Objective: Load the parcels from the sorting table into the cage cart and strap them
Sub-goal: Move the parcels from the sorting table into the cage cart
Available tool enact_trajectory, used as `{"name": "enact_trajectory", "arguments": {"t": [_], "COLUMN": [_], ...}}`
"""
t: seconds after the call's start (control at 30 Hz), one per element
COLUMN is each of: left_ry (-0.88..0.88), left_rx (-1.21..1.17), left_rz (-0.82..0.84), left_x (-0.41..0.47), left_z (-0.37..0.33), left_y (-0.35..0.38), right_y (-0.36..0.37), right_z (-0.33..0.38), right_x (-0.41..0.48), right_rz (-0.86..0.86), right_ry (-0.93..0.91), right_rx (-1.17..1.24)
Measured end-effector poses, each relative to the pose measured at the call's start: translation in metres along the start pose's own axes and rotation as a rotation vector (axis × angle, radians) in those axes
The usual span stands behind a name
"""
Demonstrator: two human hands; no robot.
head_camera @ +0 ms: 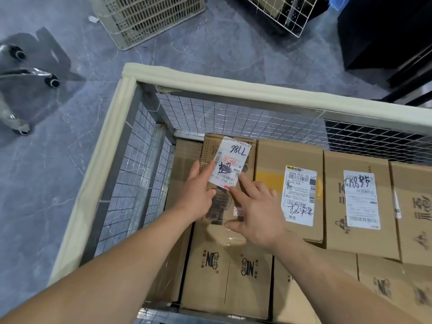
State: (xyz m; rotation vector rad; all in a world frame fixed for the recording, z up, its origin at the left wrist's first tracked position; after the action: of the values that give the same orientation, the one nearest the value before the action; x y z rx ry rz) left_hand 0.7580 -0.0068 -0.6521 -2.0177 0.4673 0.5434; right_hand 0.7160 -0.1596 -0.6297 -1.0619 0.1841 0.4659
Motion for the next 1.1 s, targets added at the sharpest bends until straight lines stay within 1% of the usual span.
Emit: {"name": "enact_trajectory", "arguments": {"t": [0.17, 0.27, 0.37, 0.43, 0.57, 0.67, 0.77, 0.93, 1.1], "left_ry": [-0.034, -0.056, -0.015, 0.005, 0.090, 0.171, 0.275, 0.525, 0.775], "left_rx": [0.142, 0.191, 0.289, 0.341, 0.432, 0.461, 0.495, 0.553, 0.564], "left_rz": [-0.027, -0.008, 0.000, -0.001, -0.003, -0.025, -0.066, -0.252, -0.473], "left_x": [-0.006, -0.022, -0.050, -0.072, -0.118, -0.151, -0.184, -0.249, -0.328], "left_z": [-0.013, -0.020, -0.025, -0.030, -0.052, -0.078, -0.118, -0.219, -0.326], "left_y": [-0.010, -0.023, -0.041, -0.056, -0.092, -0.123, -0.160, -0.221, -0.259], "right_y": [-0.008, -0.017, -0.037, -0.061, -0.111, -0.155, -0.211, -0.313, -0.398], "right_z": [0.006, 0.009, 0.019, 0.027, 0.041, 0.054, 0.072, 0.104, 0.119], "right_x": [-0.003, -0.002, -0.010, -0.024, -0.069, -0.110, -0.154, -0.235, -0.335], "right_rz": [0.055, 0.128, 0.170, 0.132, 0.027, -0.108, -0.302, -0.624, -0.915], "right_ry": [0.002, 0.014, 0.009, 0.050, 0.176, 0.241, 0.260, 0.205, 0.136], "right_rx": [0.022, 0.053, 0.211, 0.340, 0.342, 0.368, 0.361, 0.252, 0.179]}}
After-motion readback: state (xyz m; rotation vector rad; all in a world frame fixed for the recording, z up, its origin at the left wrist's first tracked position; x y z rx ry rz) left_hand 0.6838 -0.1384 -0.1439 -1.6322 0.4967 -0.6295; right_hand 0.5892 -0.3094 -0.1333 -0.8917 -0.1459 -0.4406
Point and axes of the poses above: each hand's wrist, its own x-axis towards the middle knuckle, its own y-axis out of the palm, z = x × y, the point moved 6 cm from there along x, towards the middle knuckle, and after that the axes turned 15 degrees about x, right-handed, at the moved point
